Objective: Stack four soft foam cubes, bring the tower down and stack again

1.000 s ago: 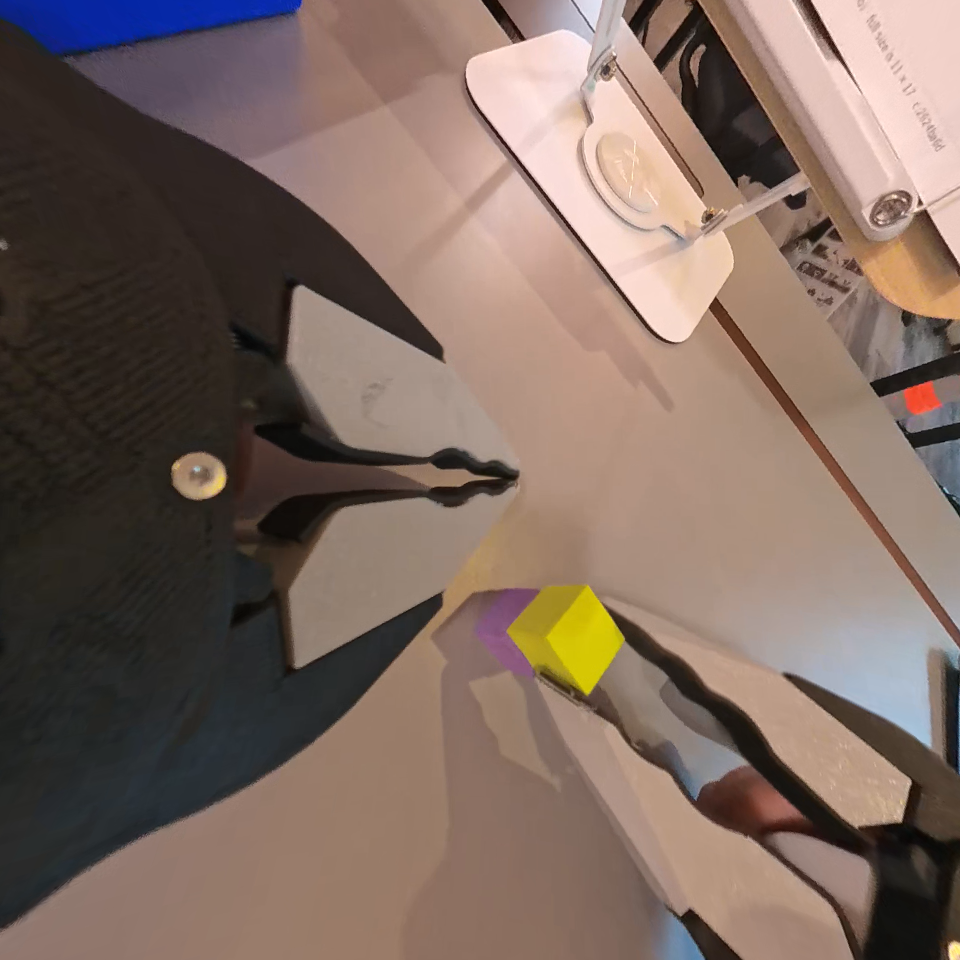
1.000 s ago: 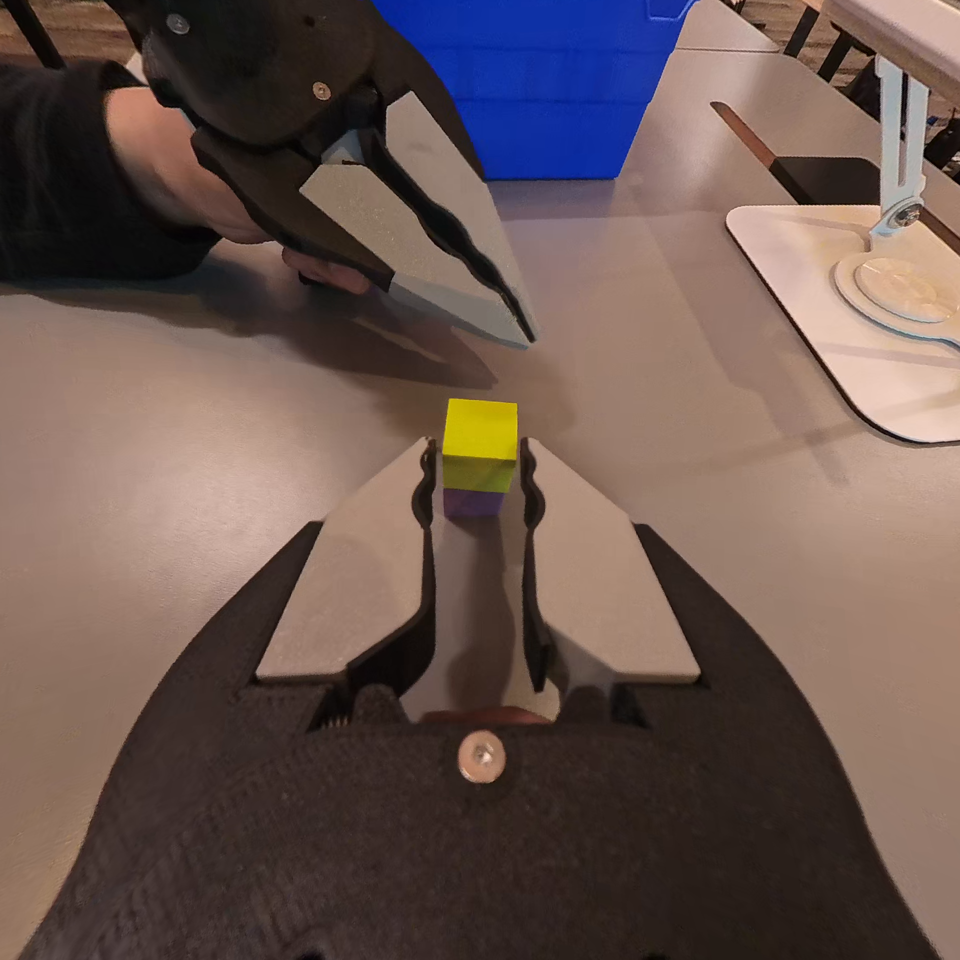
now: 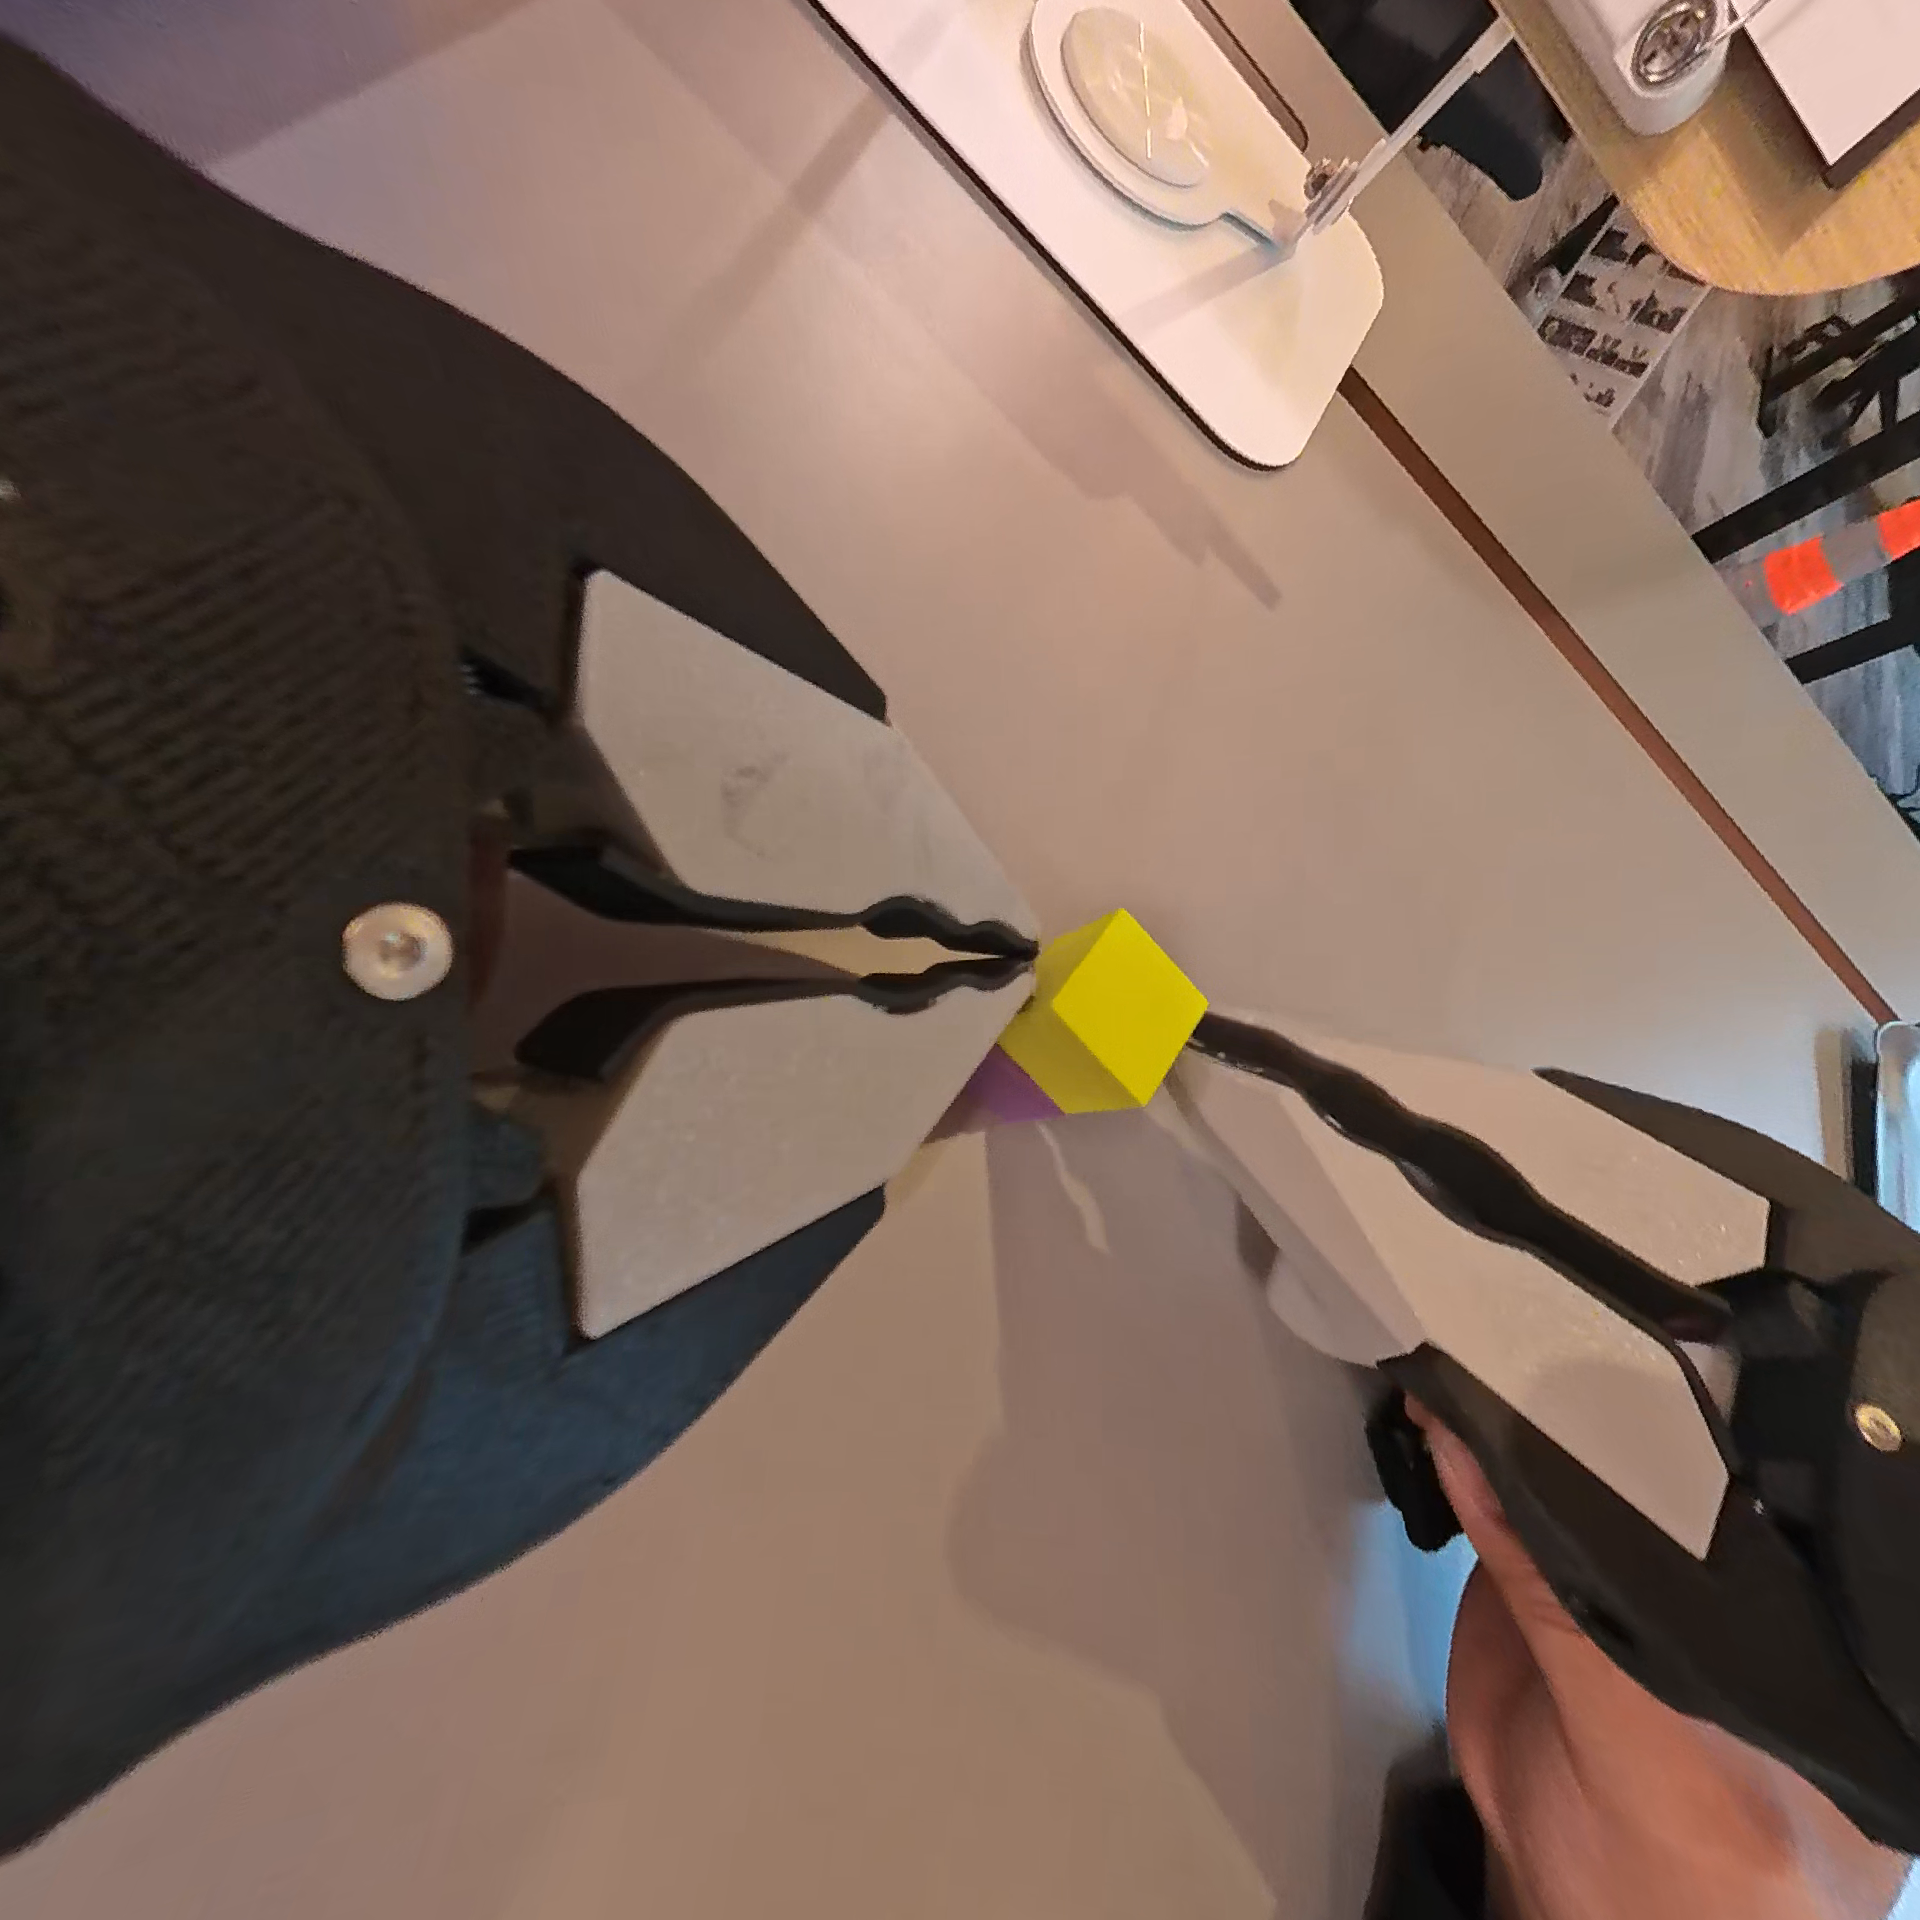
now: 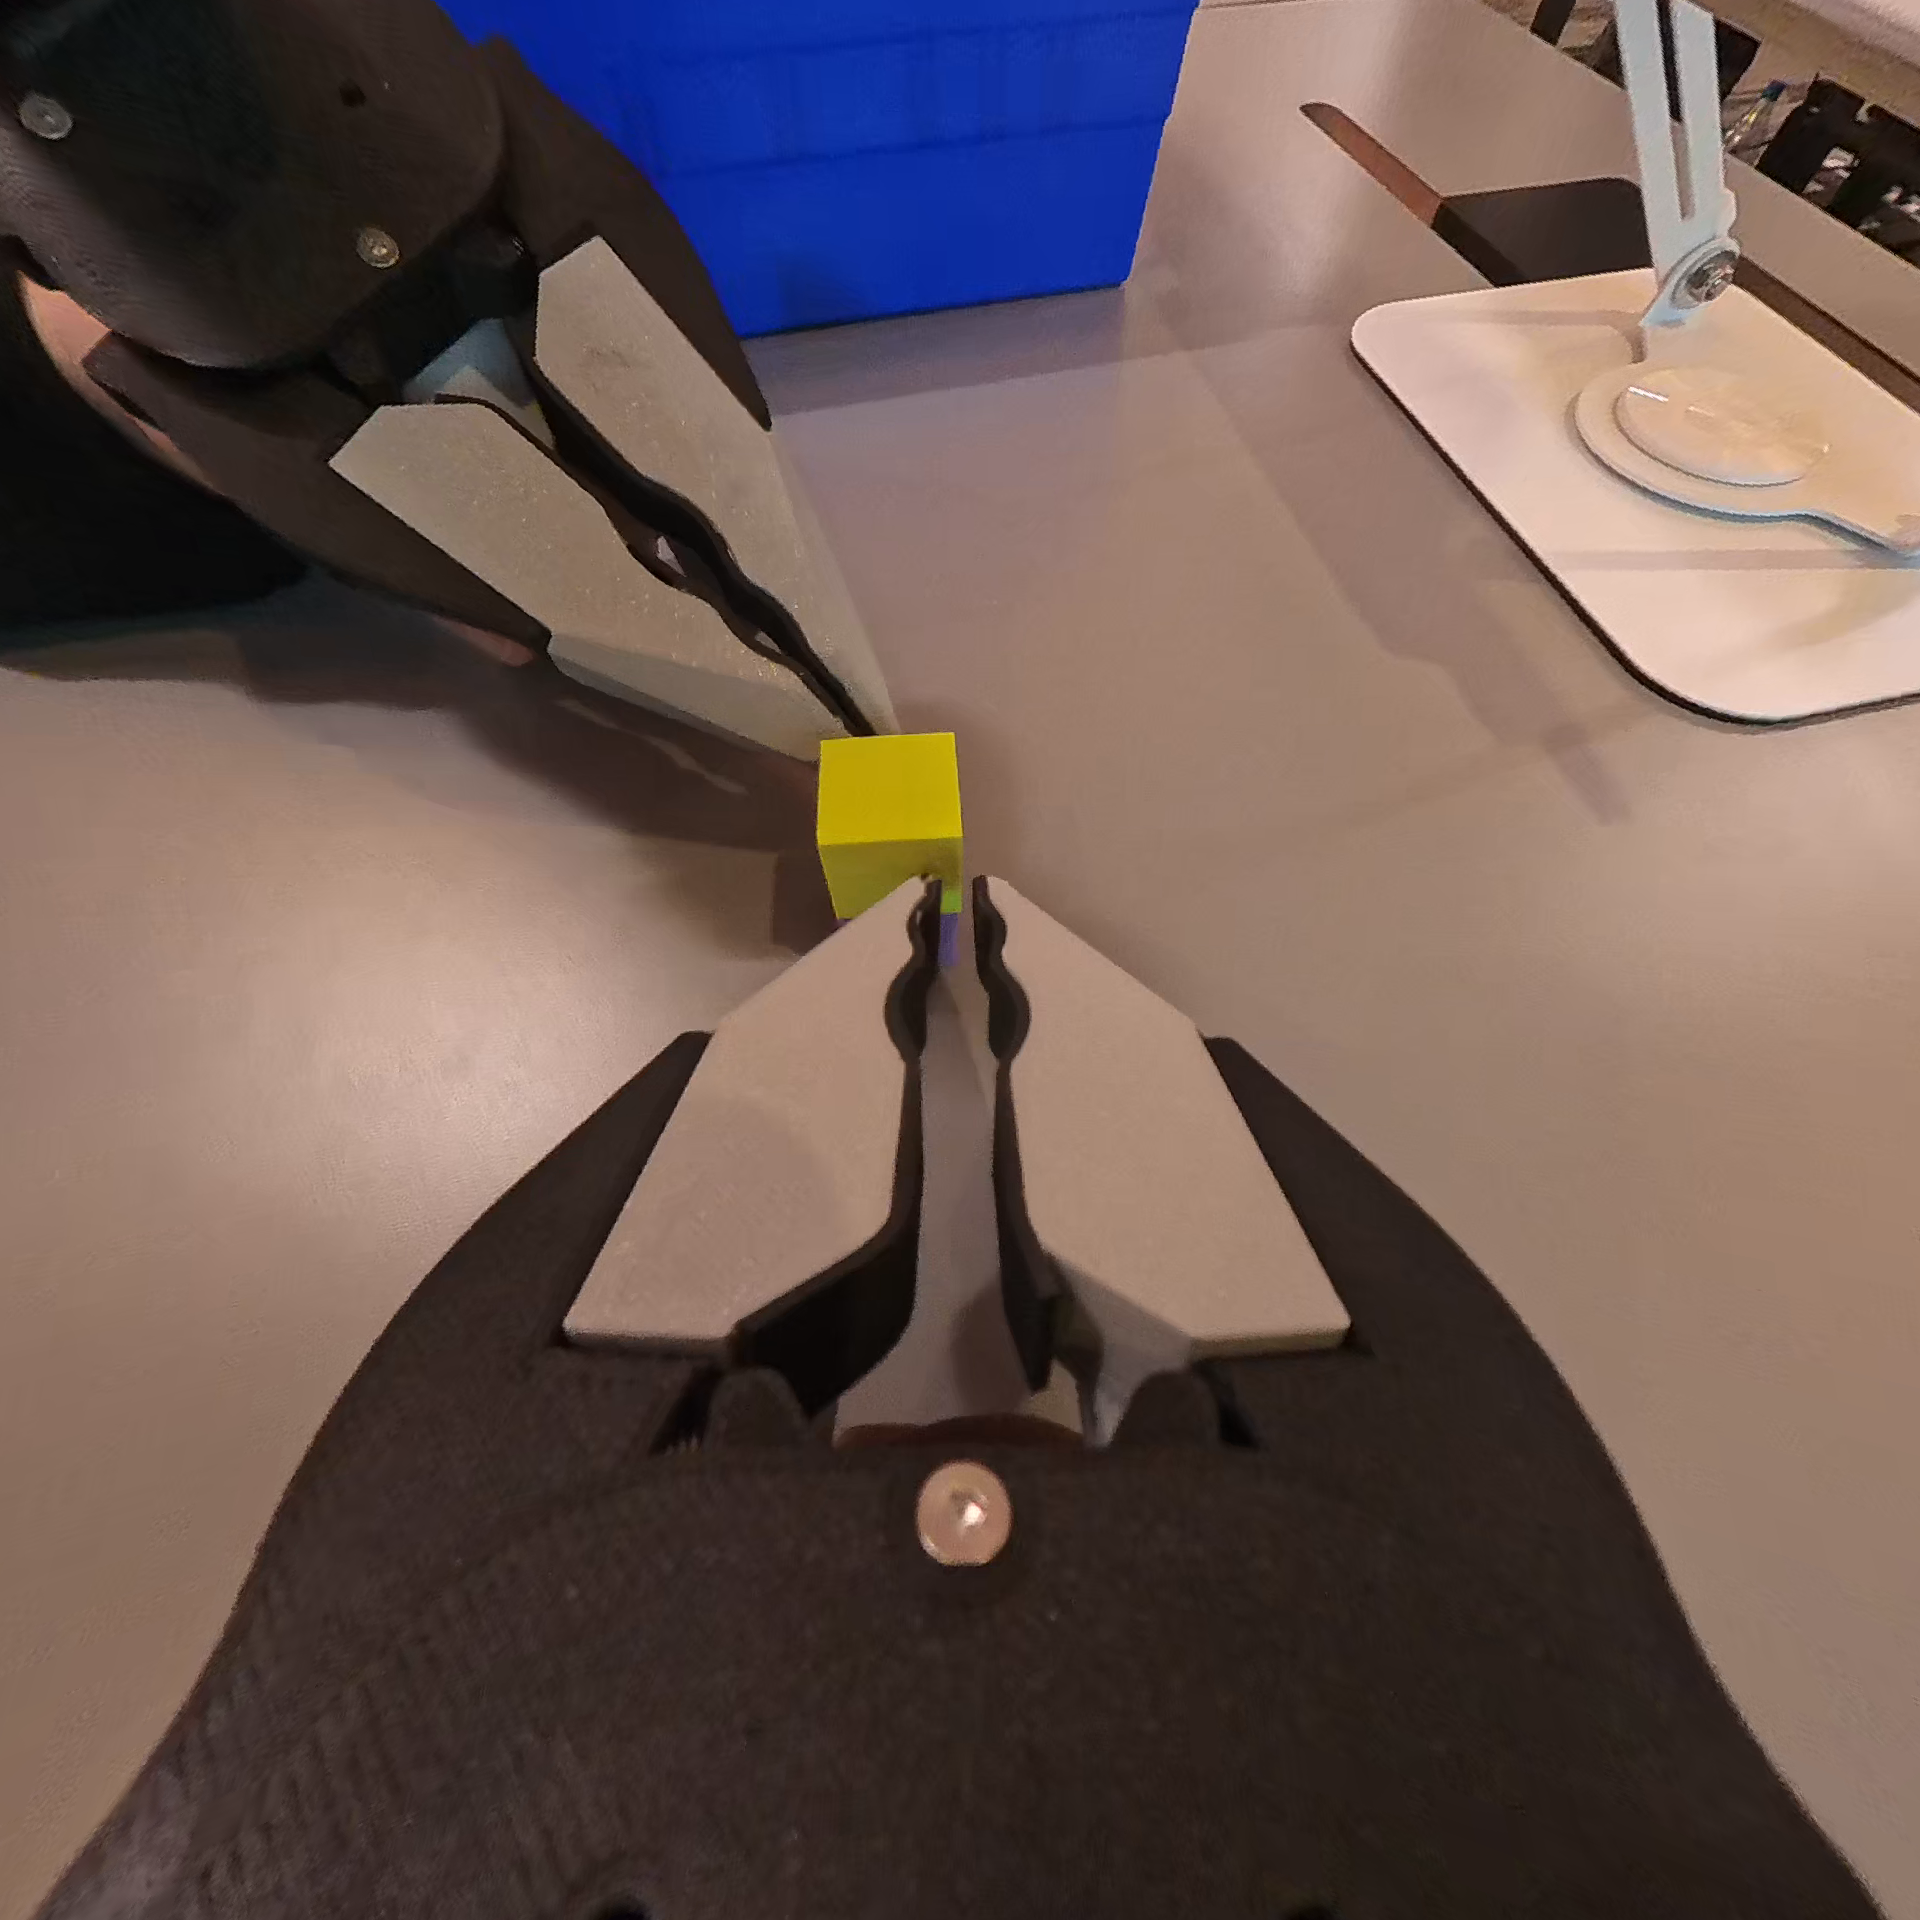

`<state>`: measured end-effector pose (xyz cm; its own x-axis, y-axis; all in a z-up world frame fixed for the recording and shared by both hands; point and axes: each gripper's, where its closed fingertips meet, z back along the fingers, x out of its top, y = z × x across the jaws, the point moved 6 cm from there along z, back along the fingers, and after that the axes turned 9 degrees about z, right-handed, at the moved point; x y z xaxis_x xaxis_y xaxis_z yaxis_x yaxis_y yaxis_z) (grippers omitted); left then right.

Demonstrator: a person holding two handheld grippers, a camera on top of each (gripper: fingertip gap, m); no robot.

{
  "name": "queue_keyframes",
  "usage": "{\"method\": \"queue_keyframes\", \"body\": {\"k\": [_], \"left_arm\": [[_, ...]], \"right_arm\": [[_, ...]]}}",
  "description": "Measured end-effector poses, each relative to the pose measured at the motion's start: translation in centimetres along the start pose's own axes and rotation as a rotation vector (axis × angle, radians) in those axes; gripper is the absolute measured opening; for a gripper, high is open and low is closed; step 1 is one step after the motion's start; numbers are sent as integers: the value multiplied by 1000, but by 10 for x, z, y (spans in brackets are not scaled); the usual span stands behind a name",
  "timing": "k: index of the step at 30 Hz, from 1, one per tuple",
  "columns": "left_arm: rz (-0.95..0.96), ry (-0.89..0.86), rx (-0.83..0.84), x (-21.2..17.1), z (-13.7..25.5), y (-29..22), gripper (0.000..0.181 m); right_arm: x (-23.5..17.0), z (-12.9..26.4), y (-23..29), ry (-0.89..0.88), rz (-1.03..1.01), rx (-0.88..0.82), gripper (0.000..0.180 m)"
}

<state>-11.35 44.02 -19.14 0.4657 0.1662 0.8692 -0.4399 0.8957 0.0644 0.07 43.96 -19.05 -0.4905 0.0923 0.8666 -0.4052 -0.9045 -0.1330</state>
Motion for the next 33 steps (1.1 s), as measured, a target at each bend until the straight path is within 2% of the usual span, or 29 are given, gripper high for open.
{"method": "queue_keyframes", "body": {"k": [13,19,23,25,28,30,31,33], "left_arm": [[23,6,-1,-1,3,2,0],[46,-8,36,2,10,12,0],[71,-28,62,10,25,17,15],[125,-84,55,19,46,20,29],[160,-188,94,38,106,33,47],[177,-253,189,49,159,58,44],[200,-267,238,51,185,74,35],[262,-253,355,43,229,114,30]], "right_arm": [[-1,-3,1,20,3,5,9],[1,3,-4,-34,-33,-20,11],[3,12,-12,-100,-85,-62,15],[5,18,-15,-150,-103,-91,17],[6,29,-17,-225,-140,-100,17],[6,33,-19,-257,-176,-89,18],[6,34,-21,-268,-194,-83,19],[5,35,-24,-277,-223,-74,21]]}}
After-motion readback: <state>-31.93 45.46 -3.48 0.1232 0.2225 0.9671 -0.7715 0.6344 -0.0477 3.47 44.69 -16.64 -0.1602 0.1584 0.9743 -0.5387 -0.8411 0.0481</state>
